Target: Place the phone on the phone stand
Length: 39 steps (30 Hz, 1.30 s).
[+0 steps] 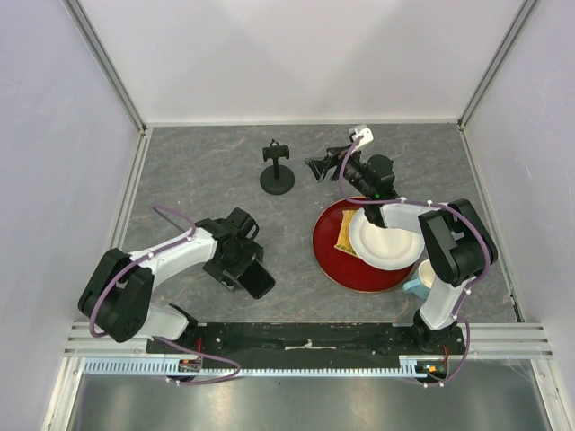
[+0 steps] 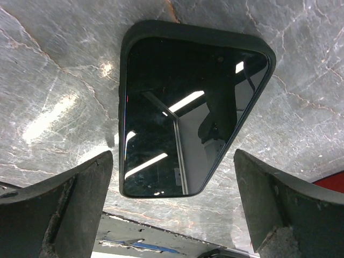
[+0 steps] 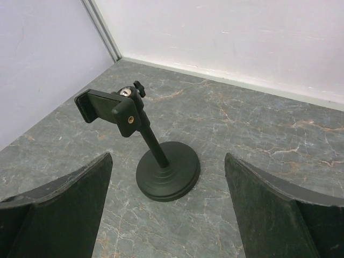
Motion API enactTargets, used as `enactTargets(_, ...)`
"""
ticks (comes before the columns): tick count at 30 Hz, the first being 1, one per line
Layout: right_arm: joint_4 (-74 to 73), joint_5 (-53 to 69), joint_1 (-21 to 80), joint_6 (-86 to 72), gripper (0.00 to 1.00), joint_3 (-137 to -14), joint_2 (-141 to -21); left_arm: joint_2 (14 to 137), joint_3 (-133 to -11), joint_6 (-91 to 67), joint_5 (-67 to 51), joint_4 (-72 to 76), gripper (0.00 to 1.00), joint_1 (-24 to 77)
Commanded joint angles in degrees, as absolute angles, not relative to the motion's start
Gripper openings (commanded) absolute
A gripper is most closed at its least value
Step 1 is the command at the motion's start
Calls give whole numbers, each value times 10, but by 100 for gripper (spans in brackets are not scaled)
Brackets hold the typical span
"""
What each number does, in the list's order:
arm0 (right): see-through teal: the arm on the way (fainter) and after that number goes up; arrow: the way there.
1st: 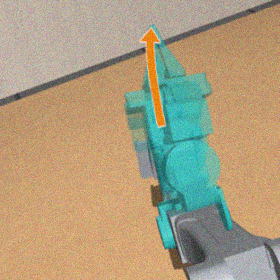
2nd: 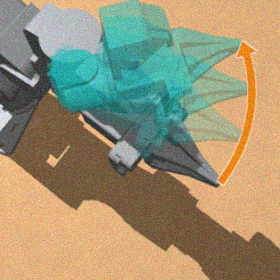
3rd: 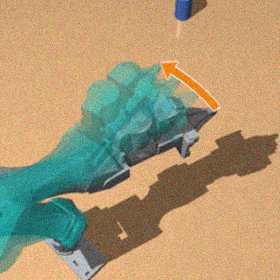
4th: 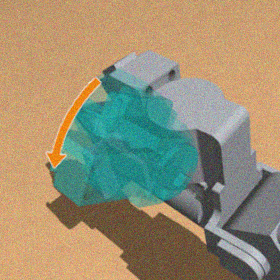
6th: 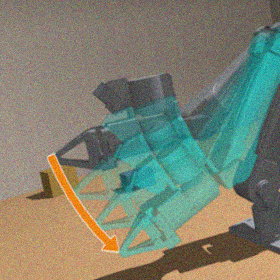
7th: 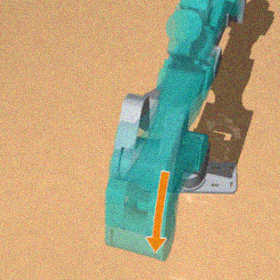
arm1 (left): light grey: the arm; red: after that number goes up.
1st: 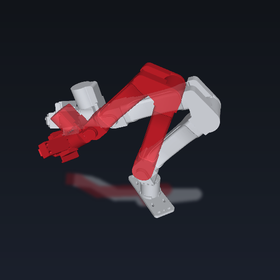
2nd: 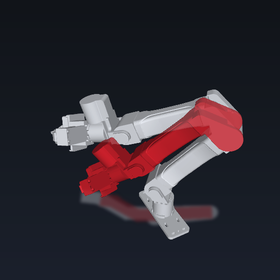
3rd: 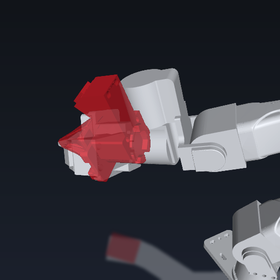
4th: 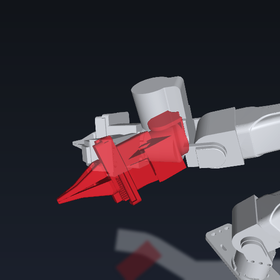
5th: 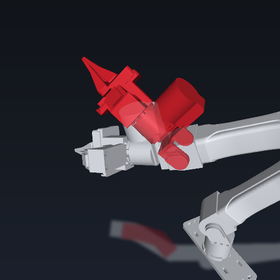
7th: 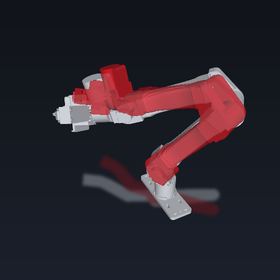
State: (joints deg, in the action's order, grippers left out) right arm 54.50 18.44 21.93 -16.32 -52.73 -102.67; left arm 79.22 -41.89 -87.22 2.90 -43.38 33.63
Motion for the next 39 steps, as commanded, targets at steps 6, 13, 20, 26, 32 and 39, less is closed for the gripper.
enactTargets(6,591,206,218,-178,92,-523,-1016,830,-434,-902,32,-445,100,338)
enactTargets(13,596,209,215,-185,92,-522,-1019,872,-449,-901,21,-463,95,338)
enactTargets(20,608,214,211,-194,92,-521,-1024,877,-447,-911,42,-475,85,338)
enactTargets(26,608,214,210,-192,92,-519,-1022,884,-445,-912,54,-468,59,338)
enactTargets(32,612,214,209,-198,92,-520,-1024,849,-428,-908,62,-445,2,338)
enactTargets(39,617,218,206,-204,93,-519,-1027,760,-404,-864,84,-367,2,347)
